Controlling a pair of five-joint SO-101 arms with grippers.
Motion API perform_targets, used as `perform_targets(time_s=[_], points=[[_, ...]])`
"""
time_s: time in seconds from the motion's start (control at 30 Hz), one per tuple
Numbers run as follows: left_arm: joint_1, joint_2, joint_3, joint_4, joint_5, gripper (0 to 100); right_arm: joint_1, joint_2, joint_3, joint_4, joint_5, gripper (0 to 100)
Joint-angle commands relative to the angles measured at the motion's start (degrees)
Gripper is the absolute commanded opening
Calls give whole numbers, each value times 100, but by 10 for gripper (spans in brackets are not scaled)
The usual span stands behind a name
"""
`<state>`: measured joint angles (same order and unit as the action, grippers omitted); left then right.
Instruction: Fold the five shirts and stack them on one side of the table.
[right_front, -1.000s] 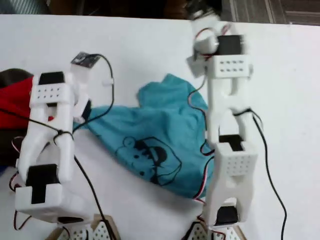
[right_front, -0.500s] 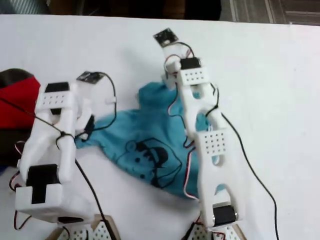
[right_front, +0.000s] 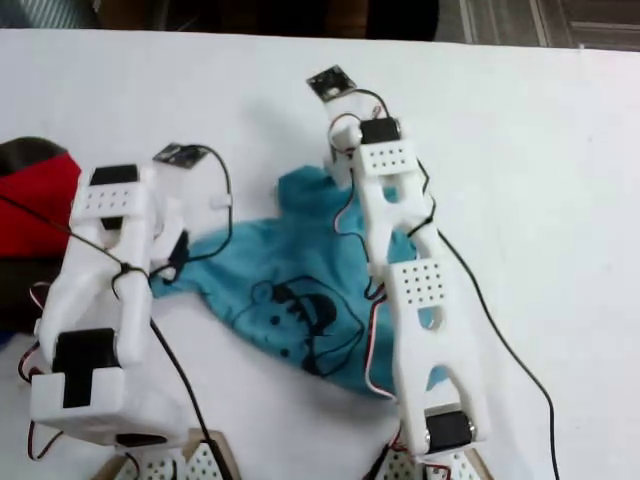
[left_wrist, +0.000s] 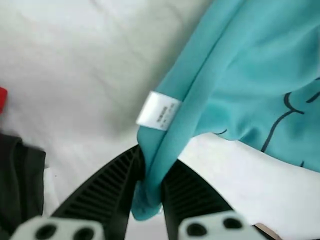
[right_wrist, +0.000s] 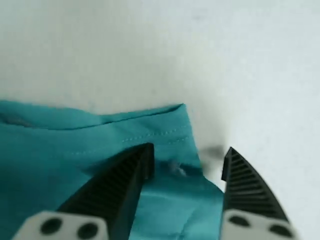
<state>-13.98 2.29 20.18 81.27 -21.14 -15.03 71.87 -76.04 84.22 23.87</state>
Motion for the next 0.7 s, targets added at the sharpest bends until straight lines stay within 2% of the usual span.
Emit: perform_targets(time_s=[0.0, 0.27, 0.43, 0.67], points=[[35, -114, -57, 62, 26, 24, -57, -13, -167, 664, 501, 225], [35, -114, -57, 62, 26, 24, -48, -75, -484, 1235, 668, 228], [35, -114, -57, 35, 26, 24, -75, -110, -1231, 1516, -70, 229], [35, -114, -57, 26, 26, 24, -295, 171, -1319, 1604, -70, 231]])
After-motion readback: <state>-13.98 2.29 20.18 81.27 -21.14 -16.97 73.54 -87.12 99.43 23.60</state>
